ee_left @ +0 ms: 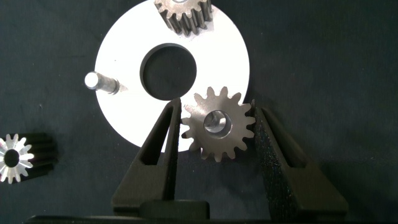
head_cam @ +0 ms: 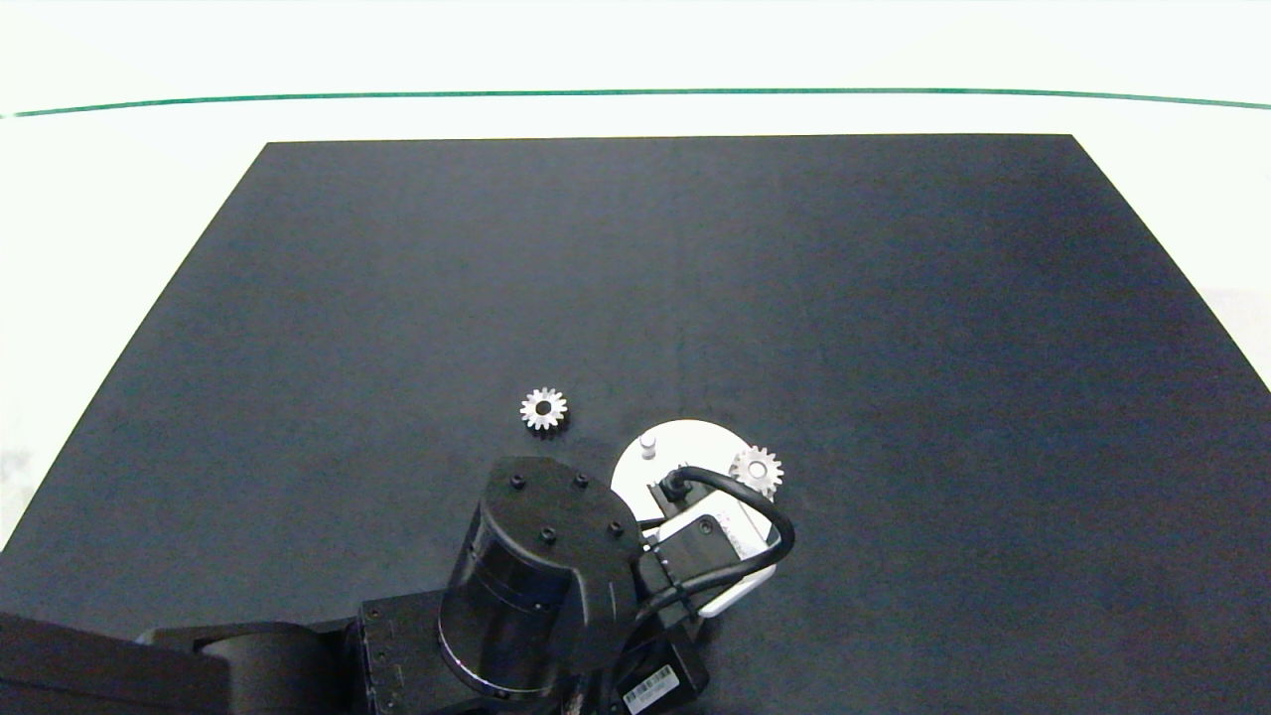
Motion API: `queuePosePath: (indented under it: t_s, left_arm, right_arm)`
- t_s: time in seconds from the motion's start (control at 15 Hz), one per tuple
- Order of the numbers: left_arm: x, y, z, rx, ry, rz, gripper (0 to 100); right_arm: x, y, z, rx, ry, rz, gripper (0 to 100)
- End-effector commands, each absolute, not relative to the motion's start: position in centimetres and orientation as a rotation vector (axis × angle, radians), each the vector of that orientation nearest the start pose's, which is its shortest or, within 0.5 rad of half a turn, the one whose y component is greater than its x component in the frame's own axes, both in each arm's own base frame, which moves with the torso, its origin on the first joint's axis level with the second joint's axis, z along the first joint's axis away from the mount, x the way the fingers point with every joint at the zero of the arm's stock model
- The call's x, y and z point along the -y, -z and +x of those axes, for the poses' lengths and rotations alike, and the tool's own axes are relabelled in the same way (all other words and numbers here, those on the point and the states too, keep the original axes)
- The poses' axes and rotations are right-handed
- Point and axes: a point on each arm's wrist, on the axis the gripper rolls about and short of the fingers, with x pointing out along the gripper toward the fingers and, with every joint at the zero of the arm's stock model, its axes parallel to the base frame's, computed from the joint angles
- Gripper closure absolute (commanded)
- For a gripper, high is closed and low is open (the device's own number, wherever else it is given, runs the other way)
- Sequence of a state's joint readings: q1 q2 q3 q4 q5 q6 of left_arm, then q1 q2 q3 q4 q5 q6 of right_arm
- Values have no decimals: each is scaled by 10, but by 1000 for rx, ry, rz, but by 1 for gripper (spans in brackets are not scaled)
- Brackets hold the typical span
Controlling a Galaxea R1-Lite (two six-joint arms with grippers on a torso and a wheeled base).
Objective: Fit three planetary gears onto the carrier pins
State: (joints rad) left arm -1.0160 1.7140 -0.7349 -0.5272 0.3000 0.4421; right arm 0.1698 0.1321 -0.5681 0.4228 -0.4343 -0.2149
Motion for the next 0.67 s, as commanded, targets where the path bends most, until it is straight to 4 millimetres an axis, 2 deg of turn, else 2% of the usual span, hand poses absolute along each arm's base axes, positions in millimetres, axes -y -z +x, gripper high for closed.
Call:
queuePosePath:
  t_s: [0.07, 0.67]
  left_arm:
    - [248, -147, 162, -212, 780, 709, 81]
    - [247, -149, 167, -208, 761, 702, 81]
  right_arm:
    - [21, -183, -68, -17, 267, -211, 0]
    - [21, -183, -68, -17, 269, -211, 0]
